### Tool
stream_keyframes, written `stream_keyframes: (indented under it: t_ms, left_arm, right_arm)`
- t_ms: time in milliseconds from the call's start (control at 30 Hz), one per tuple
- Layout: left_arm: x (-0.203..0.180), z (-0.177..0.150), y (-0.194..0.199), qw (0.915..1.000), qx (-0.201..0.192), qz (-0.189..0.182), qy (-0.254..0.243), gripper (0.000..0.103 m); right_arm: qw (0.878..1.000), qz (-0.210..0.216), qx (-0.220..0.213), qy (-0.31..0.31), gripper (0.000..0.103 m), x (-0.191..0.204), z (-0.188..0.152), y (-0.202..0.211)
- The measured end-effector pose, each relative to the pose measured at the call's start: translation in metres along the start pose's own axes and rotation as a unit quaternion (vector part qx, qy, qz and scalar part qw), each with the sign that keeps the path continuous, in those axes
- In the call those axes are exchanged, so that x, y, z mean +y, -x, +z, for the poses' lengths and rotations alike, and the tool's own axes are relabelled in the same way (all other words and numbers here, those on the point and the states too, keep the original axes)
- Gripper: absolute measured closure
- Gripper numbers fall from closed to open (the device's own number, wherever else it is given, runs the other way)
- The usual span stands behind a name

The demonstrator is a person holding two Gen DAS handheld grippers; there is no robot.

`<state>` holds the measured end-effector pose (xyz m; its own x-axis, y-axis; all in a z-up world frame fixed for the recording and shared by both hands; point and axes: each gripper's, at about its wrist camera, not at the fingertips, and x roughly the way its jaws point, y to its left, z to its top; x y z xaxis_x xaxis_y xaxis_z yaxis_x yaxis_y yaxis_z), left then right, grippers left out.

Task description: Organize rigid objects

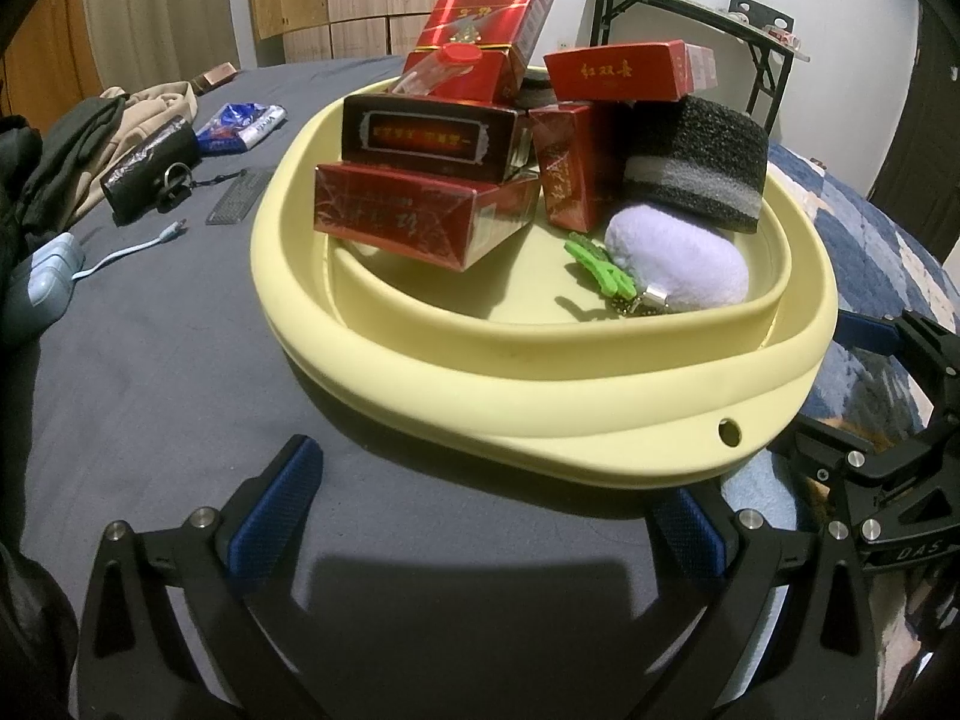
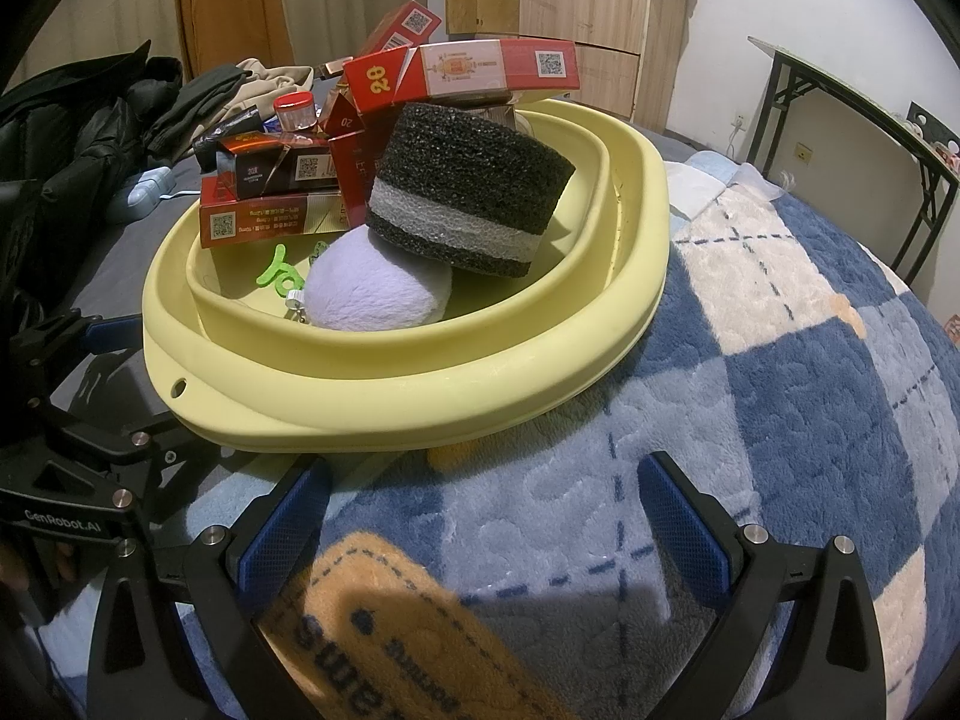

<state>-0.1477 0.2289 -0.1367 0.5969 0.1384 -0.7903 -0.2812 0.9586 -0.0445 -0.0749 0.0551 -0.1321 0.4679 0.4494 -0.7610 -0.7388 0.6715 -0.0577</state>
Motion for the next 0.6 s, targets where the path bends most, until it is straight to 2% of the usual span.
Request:
stream_keyframes:
  t_ms: [600]
  left_arm:
    - [0.0009, -0.0001, -0.0005, 1.0000, 0.000, 0.000, 0.000, 0.000]
  right_arm:
    - [1.000, 0.000, 0.000, 0.000, 0.000, -0.0001, -0.0001, 0.0001]
